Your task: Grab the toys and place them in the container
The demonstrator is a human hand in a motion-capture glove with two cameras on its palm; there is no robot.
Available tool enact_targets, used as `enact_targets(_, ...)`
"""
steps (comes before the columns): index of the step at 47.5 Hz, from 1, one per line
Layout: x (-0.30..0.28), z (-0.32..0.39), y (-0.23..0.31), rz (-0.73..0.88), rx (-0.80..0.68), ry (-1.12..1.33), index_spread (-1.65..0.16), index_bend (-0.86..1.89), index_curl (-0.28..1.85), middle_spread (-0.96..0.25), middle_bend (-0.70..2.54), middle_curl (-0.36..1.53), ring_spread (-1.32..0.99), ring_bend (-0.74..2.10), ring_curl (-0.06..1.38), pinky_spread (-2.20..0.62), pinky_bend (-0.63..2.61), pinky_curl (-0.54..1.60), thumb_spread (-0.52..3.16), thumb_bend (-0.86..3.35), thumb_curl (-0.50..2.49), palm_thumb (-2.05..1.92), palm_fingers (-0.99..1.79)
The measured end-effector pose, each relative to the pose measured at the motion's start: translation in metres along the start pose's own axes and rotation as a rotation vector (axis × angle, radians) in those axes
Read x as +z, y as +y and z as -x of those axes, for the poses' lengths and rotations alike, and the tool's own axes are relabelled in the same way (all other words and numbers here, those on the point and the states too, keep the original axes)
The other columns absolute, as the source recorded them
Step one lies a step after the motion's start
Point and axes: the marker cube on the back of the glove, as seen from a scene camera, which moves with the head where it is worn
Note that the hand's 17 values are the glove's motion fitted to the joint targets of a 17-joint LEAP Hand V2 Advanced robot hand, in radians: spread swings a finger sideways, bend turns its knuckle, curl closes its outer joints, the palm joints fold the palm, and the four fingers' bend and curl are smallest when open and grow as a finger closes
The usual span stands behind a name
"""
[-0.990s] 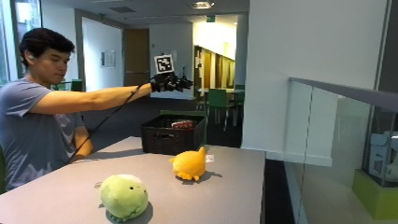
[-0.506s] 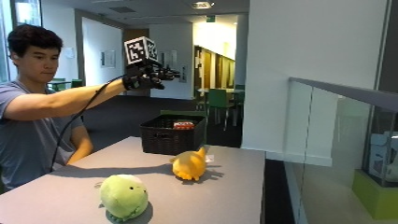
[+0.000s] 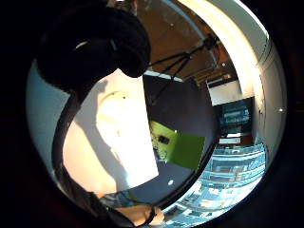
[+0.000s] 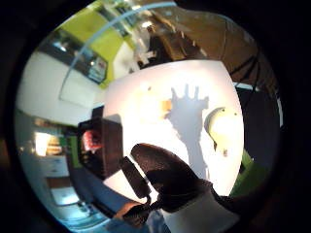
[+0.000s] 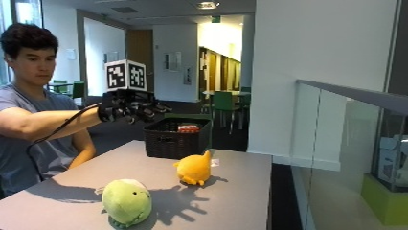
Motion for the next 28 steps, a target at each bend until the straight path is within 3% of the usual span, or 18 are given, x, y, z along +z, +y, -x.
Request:
enact_targets(15, 0.118, -0.055, 0.005, 0.159, 0.105, -0.027, -0.33, 0.11, 0.19, -0.01, 0.18, 0.40, 0.03, 0.46, 0.25, 0.05, 1.23, 0.34, 0.94, -0.09, 0.17, -0.12, -0.11)
enact_targets(28, 0.196, -0.059, 0.019, 0.253, 0.135, -0.064, -0.34, 0.12, 0.18, -0.01, 0.17, 0.38, 0.03, 0.41, 0.24, 0.06, 1.21, 0.33, 0.94, -0.09, 0.17, -0.12, -0.14)
